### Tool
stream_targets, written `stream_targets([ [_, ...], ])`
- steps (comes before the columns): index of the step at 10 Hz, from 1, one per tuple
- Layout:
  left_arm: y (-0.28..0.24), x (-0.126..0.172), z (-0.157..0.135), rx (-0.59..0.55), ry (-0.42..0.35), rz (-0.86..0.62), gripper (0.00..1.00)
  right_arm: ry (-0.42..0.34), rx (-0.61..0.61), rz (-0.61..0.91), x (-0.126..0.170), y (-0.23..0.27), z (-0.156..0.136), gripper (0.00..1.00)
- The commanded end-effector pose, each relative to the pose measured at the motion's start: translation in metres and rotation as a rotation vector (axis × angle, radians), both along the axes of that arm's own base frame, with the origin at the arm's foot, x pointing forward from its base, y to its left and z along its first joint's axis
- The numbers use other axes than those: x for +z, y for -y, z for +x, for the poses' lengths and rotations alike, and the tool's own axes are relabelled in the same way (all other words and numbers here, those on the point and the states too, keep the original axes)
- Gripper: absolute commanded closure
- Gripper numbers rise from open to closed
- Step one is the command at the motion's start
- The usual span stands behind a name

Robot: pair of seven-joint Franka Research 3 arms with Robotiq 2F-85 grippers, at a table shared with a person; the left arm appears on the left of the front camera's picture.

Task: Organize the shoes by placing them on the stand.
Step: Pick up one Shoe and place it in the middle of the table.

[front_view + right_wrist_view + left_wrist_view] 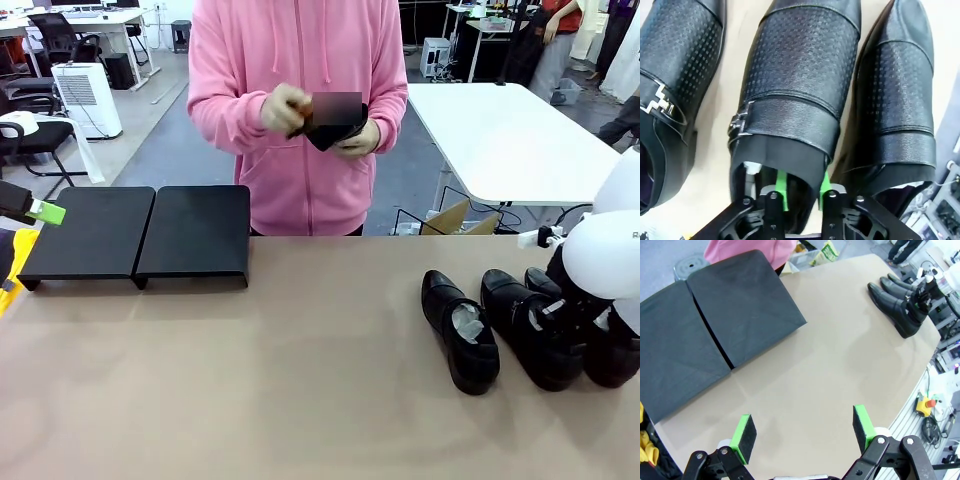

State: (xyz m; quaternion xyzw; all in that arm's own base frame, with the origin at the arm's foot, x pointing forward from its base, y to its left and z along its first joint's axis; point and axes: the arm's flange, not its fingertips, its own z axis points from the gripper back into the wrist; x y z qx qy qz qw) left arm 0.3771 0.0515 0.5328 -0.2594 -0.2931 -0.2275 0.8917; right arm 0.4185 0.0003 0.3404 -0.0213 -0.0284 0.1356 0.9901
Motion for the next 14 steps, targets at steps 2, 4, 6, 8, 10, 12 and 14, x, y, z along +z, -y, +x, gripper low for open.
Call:
stream_targets([
  [2, -0.001, 0.0, 0.001, -0.016, 0.013, -0.017, 0.0, 0.001, -0.008, 0.011, 0.0, -0.001, 0.005, 1.0],
  [4, -0.001, 0.0, 0.001, -0.016, 0.013, -0.017, 0.0, -0.003, -0.003, 0.026, 0.001, -0.001, 0.004, 1.0],
  [6, -0.001, 0.0, 0.001, -0.016, 0.013, -0.017, 0.0, 0.063, -0.04, 0.042, 0.034, 0.001, -0.005, 1.0],
  [8, -0.001, 0.0, 0.001, -0.016, 0.013, -0.017, 0.0, 0.244, -0.148, 0.065, 0.097, 0.011, -0.021, 1.0],
  [10, -0.001, 0.0, 0.001, -0.016, 0.013, -0.017, 0.0, 0.328, -0.178, 0.186, 0.142, 0.017, -0.038, 1.0],
  [12, -0.001, 0.0, 0.001, -0.016, 0.013, -0.017, 0.0, 0.282, -0.148, 0.134, 0.128, 0.017, -0.025, 1.0],
  [14, -0.001, 0.0, 0.001, -0.016, 0.013, -0.017, 0.0, 0.282, -0.148, 0.134, 0.128, 0.017, -0.025, 1.0],
])
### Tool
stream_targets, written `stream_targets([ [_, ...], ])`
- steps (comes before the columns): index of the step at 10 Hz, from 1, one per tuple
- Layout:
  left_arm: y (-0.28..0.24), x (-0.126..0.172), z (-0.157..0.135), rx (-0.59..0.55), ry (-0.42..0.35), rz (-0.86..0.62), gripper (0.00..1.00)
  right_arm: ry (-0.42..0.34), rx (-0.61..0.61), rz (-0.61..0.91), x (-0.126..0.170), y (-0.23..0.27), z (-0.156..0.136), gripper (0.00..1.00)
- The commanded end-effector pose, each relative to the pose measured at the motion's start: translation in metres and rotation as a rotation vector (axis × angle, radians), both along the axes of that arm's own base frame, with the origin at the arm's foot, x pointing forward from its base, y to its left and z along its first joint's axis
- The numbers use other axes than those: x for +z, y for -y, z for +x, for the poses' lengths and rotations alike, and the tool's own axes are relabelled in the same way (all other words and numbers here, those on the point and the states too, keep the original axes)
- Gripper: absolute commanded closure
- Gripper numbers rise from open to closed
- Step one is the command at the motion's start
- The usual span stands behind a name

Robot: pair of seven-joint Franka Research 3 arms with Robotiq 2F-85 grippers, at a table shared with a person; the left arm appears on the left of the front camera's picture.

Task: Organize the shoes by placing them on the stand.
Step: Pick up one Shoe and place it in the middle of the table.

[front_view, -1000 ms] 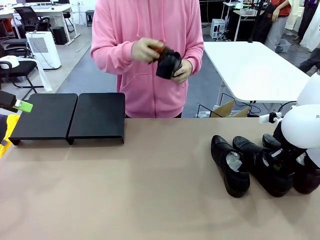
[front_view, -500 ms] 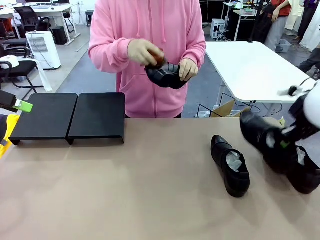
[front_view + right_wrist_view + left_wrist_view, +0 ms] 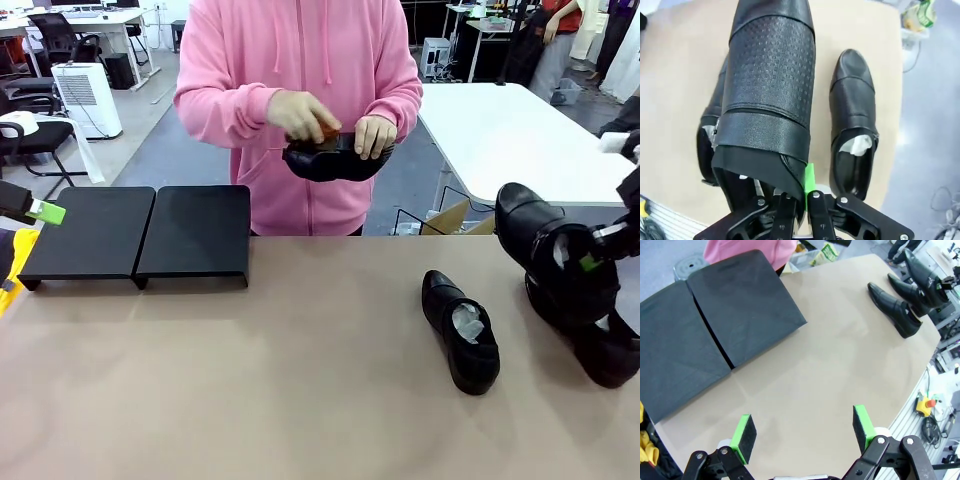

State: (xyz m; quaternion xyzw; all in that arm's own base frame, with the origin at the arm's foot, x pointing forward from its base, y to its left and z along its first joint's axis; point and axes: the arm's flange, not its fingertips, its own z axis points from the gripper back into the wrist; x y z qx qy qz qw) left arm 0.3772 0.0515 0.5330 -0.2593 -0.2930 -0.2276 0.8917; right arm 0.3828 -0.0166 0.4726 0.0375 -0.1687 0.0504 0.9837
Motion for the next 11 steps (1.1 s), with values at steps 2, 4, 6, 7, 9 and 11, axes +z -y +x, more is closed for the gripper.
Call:
stream_targets([
  [2, -0.001, 0.0, 0.001, -0.015, 0.013, -0.018, 0.0, 0.0, 0.0, 0.0, 0.0, 0.0, 0.0, 1.0],
  [4, -0.001, 0.0, 0.001, -0.015, 0.013, -0.018, 0.0, -0.079, -0.181, -0.028, 0.008, -0.039, 0.018, 1.0],
  [6, -0.001, 0.0, 0.001, -0.015, 0.013, -0.018, 0.0, -0.036, -0.169, 0.084, 0.059, -0.095, -0.008, 1.0],
  [7, -0.001, 0.0, 0.001, -0.015, 0.013, -0.018, 0.0, -0.001, -0.142, 0.112, 0.084, -0.122, -0.032, 1.0],
  [9, -0.001, 0.0, 0.001, -0.015, 0.013, -0.018, 0.0, 0.004, -0.089, 0.227, 0.094, -0.176, -0.068, 1.0],
  [11, -0.001, 0.0, 0.001, -0.015, 0.013, -0.018, 0.0, -0.072, -0.023, 0.26, 0.048, -0.25, -0.085, 1.0],
])
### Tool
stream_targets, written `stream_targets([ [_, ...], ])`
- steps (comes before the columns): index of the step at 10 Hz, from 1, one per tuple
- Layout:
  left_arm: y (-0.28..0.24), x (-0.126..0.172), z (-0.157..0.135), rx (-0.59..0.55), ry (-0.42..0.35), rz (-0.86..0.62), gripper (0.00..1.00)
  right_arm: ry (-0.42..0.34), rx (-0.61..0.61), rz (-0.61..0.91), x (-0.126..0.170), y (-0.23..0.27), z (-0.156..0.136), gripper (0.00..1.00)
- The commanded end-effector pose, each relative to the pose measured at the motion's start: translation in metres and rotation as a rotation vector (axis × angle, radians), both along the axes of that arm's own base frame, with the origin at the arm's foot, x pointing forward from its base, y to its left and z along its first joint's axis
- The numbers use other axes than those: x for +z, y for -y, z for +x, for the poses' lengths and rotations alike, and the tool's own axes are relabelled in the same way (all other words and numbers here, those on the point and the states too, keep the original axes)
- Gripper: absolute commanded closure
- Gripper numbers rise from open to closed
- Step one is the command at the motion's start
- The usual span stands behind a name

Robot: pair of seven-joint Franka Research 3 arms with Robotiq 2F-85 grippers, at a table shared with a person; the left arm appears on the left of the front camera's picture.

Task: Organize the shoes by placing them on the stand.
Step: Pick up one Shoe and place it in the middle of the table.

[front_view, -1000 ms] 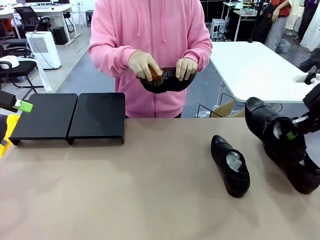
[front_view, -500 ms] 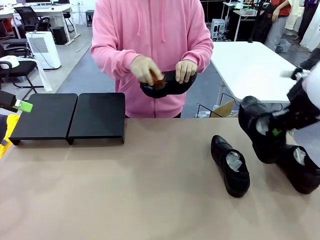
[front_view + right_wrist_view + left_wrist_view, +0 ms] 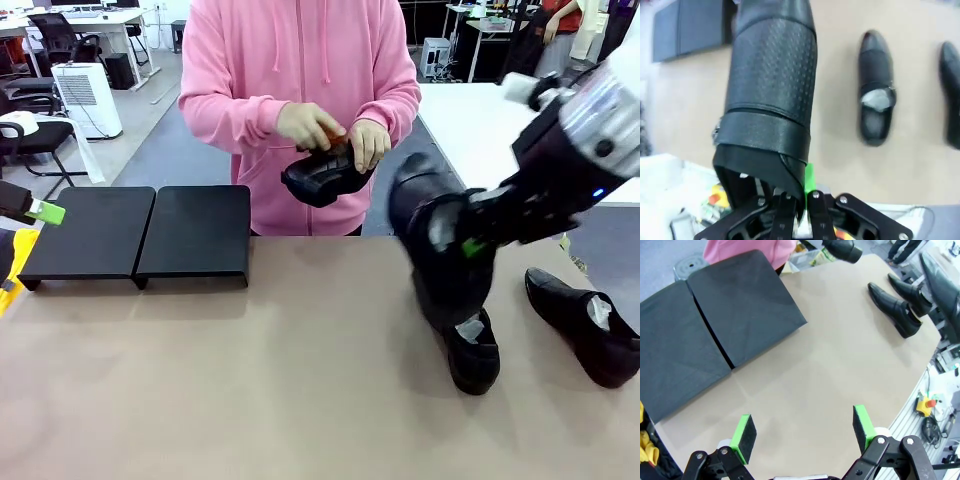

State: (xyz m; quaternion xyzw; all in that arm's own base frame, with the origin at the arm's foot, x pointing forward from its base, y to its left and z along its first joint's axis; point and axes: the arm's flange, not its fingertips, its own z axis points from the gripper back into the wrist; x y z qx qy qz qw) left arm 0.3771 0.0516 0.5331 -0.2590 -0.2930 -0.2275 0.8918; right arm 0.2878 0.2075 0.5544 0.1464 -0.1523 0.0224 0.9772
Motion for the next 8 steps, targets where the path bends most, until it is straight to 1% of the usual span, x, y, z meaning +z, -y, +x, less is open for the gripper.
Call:
stream_targets([
  [1, -0.001, 0.0, 0.001, -0.016, 0.013, -0.018, 0.0, -0.063, -0.003, 0.045, -0.058, -0.052, 0.007, 1.0],
  [3, -0.001, 0.0, 0.001, -0.016, 0.013, -0.018, 0.0, -0.118, -0.026, 0.056, -0.108, -0.092, 0.017, 1.0],
  [4, -0.001, 0.0, 0.001, -0.016, 0.013, -0.018, 0.0, -0.131, -0.027, 0.053, -0.129, -0.11, 0.016, 1.0],
  [6, -0.001, 0.0, 0.001, -0.016, 0.013, -0.018, 0.0, -0.15, -0.027, 0.047, -0.156, -0.131, 0.012, 1.0],
  [8, -0.001, 0.0, 0.001, -0.016, 0.013, -0.018, 0.0, -0.166, -0.028, 0.037, -0.186, -0.147, 0.019, 1.0],
])
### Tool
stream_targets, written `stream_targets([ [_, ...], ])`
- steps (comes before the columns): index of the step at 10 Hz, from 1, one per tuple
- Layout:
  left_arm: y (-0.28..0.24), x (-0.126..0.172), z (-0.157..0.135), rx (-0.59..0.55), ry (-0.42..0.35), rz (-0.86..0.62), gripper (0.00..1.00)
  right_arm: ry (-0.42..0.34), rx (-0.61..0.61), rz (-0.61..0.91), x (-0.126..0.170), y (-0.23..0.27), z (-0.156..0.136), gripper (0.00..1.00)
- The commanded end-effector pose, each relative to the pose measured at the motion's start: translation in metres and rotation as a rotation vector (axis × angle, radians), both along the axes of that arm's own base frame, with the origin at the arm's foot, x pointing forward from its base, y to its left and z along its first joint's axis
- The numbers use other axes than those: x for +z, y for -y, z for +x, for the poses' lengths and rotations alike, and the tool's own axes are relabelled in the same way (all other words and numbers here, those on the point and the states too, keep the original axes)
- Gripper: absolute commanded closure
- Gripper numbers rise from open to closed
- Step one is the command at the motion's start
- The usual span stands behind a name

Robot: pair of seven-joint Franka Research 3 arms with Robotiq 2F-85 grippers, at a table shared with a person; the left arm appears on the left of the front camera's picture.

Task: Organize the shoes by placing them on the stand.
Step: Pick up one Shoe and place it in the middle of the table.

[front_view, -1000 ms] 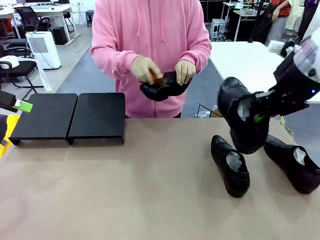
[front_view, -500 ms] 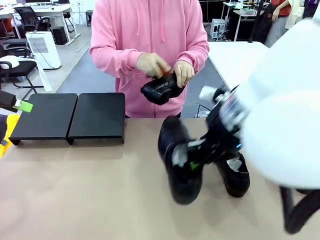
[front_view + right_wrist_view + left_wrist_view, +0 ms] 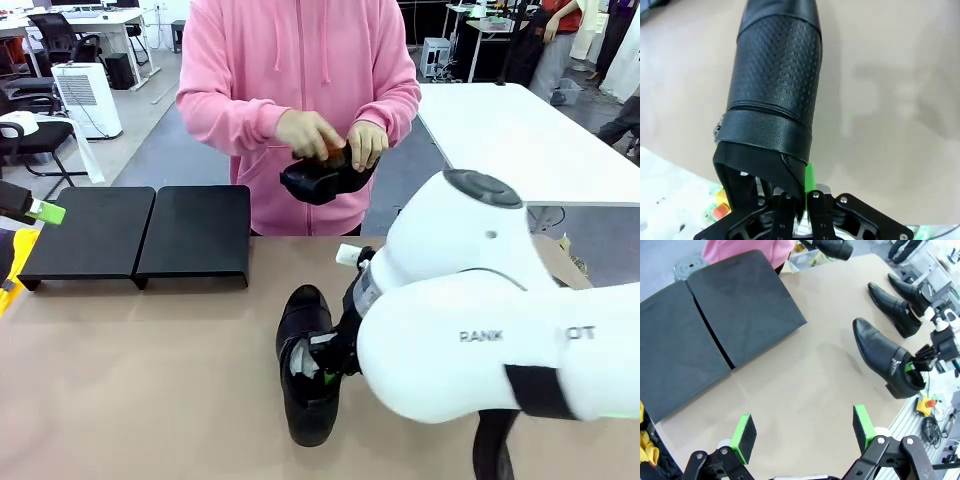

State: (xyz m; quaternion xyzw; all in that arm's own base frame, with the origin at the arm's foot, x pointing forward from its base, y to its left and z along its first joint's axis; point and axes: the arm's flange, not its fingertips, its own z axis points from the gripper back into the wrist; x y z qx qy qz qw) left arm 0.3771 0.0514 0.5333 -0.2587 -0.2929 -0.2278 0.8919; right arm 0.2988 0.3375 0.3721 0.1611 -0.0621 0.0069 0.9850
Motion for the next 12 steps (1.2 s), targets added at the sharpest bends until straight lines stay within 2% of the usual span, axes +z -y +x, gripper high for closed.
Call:
stream_targets([
  [1, -0.001, 0.0, 0.001, -0.016, 0.013, -0.019, 0.0, 0.023, -0.017, -0.002, -0.012, -0.02, 0.01, 1.0],
  [3, -0.001, 0.0, 0.001, -0.016, 0.013, -0.019, 0.0, 0.012, 0.001, -0.012, -0.026, -0.023, 0.013, 0.98],
  [6, -0.001, 0.0, 0.001, -0.016, 0.013, -0.019, 0.0, 0.01, -0.024, 0.021, -0.025, -0.02, 0.008, 0.4],
  [8, -0.001, 0.0, 0.001, -0.016, 0.013, -0.019, 0.0, 0.018, -0.052, 0.045, -0.008, -0.011, 0.003, 0.01],
  [12, -0.001, 0.0, 0.001, -0.016, 0.013, -0.019, 0.0, 0.012, -0.063, 0.079, 0.045, 0.032, -0.009, 0.0],
])
